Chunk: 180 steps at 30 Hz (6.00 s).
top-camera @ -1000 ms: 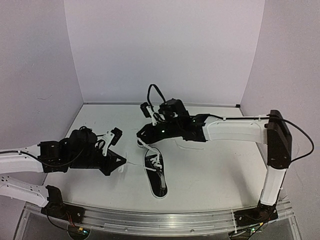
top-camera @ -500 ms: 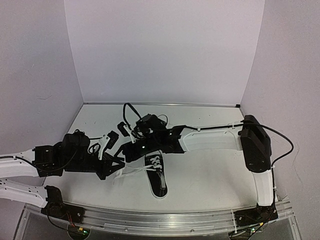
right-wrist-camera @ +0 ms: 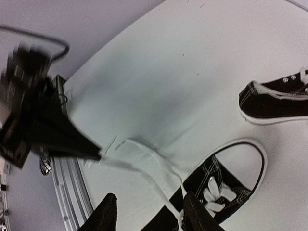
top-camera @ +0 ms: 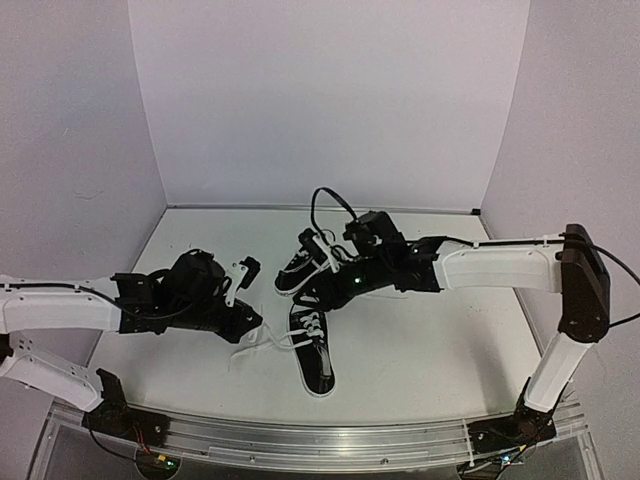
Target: Tie the shoes
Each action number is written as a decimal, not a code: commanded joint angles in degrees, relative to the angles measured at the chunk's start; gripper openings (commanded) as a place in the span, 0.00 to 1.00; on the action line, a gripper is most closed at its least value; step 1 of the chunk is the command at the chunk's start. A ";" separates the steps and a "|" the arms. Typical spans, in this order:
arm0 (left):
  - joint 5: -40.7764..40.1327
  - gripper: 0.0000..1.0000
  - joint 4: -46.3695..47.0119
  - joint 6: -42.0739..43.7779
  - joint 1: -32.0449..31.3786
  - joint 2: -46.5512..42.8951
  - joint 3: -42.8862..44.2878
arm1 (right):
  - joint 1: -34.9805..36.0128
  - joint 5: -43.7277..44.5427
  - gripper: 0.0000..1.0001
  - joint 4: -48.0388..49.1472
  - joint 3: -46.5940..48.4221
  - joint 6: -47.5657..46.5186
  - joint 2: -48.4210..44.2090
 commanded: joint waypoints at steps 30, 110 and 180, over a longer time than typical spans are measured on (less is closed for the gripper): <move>19.18 0.00 14.07 -11.84 12.32 14.89 5.66 | 9.61 25.42 0.27 -11.81 2.84 -22.02 9.66; 45.05 0.00 48.78 -20.12 8.19 36.73 5.79 | 6.87 8.17 0.47 10.96 -18.74 7.31 -7.25; 7.99 0.51 -15.88 9.32 5.21 21.35 12.86 | 7.33 18.09 0.00 6.62 -21.82 12.02 -5.95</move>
